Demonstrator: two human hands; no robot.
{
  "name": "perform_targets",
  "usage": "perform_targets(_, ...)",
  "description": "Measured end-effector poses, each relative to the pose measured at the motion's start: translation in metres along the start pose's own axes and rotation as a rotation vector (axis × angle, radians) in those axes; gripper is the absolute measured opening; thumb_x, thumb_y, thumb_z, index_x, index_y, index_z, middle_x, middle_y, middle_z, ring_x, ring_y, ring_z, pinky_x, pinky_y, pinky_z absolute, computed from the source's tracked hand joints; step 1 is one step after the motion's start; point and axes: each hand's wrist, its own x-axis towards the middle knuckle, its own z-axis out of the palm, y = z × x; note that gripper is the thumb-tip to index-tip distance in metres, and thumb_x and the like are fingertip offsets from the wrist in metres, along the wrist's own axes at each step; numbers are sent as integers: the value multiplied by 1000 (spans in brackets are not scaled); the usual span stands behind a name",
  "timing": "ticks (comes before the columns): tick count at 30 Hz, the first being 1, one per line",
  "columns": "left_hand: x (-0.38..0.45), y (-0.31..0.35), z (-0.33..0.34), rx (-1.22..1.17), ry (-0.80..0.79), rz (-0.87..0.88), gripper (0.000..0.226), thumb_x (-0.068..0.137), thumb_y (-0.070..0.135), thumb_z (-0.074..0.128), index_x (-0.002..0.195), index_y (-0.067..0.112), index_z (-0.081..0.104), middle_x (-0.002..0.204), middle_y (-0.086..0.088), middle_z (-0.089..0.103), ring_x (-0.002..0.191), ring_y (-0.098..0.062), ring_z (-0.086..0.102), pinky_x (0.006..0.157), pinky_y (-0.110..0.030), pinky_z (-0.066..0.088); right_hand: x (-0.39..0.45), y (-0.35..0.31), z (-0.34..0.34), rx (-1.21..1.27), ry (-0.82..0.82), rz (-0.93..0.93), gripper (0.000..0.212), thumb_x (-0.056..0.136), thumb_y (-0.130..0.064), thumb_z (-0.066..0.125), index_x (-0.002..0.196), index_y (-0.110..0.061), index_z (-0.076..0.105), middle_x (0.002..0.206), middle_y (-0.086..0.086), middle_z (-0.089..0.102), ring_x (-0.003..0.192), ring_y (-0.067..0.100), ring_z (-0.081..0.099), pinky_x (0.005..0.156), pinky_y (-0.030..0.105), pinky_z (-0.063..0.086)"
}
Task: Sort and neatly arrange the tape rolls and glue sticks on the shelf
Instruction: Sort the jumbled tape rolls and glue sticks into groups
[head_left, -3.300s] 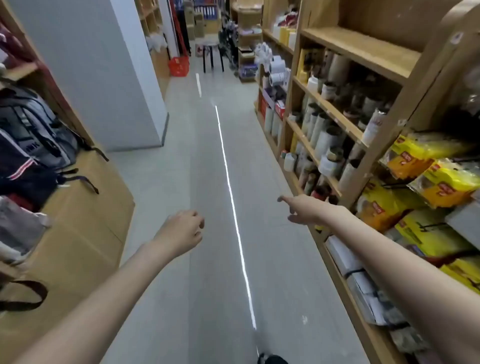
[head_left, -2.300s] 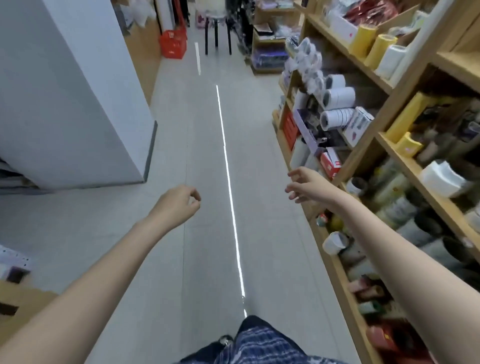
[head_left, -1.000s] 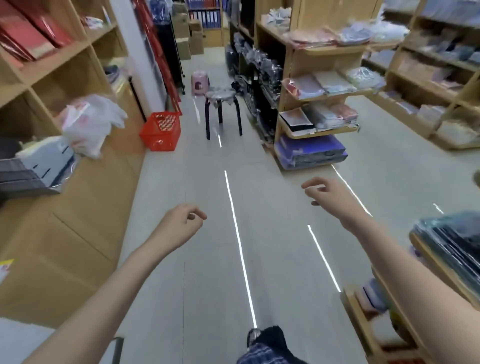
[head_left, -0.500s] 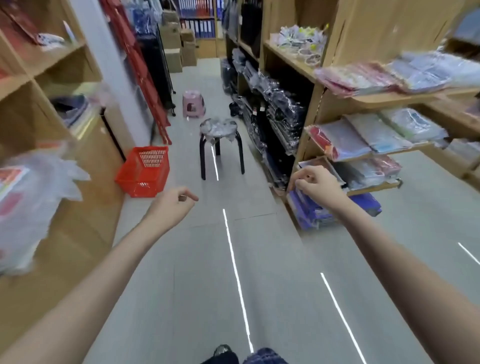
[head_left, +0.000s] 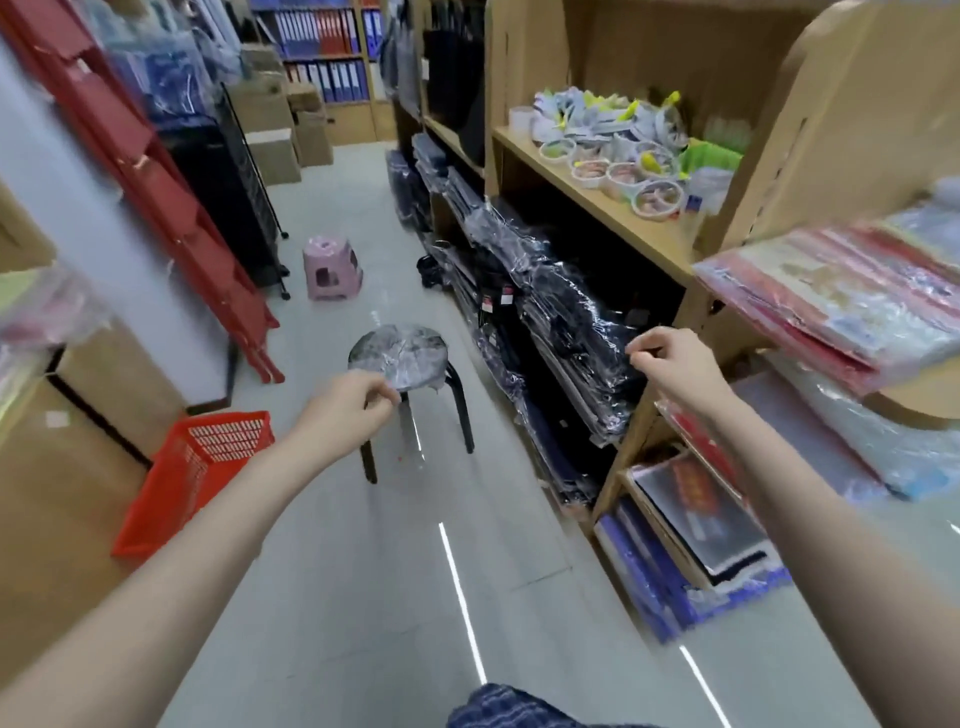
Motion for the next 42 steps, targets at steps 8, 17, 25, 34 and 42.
perform_targets(8, 256, -44, -35, -20, 13, 71, 16, 90, 10, 50, 87, 19, 63, 101, 0, 58, 93, -12, 49, 77, -26, 35, 228, -63, 65, -198, 144, -204, 21, 88, -8, 51, 105, -5, 63, 119, 13, 47, 118, 33, 35, 95, 38, 29)
perform_targets(17, 506, -46, -34, -250, 82, 158, 24, 87, 6, 48, 80, 18, 67, 87, 0, 60, 76, -11, 51, 71, -25, 37, 405, -60, 51, -205, 315, 120, 41, 84, -6, 59, 123, 4, 49, 120, 29, 46, 117, 40, 42, 99, 38, 28)
perform_targets(25, 669, 8, 15, -364, -95, 174, 22, 88, 8, 48, 84, 14, 69, 87, -11, 65, 85, -29, 59, 78, -34, 47, 513, -10, 34, -230, 391, 293, 34, 87, -11, 54, 119, 0, 49, 120, 22, 51, 115, 37, 44, 97, 44, 36)
perform_targets(34, 791, 34, 21, -606, 75, 5, 28, 88, 4, 45, 79, 19, 67, 72, 3, 58, 63, -13, 47, 64, -28, 41, 660, 2, 61, -285, 314, 102, 25, 87, -12, 53, 109, -4, 61, 113, 21, 49, 116, 38, 38, 89, 32, 22)
perform_targets(42, 876, 49, 27, -477, 117, -4, 20, 88, 8, 48, 83, 11, 67, 83, -3, 60, 84, -19, 55, 78, -31, 45, 706, 19, 55, -512, 249, -17, 26, 86, -21, 57, 107, -5, 61, 128, 17, 42, 123, 35, 30, 100, 47, 29)
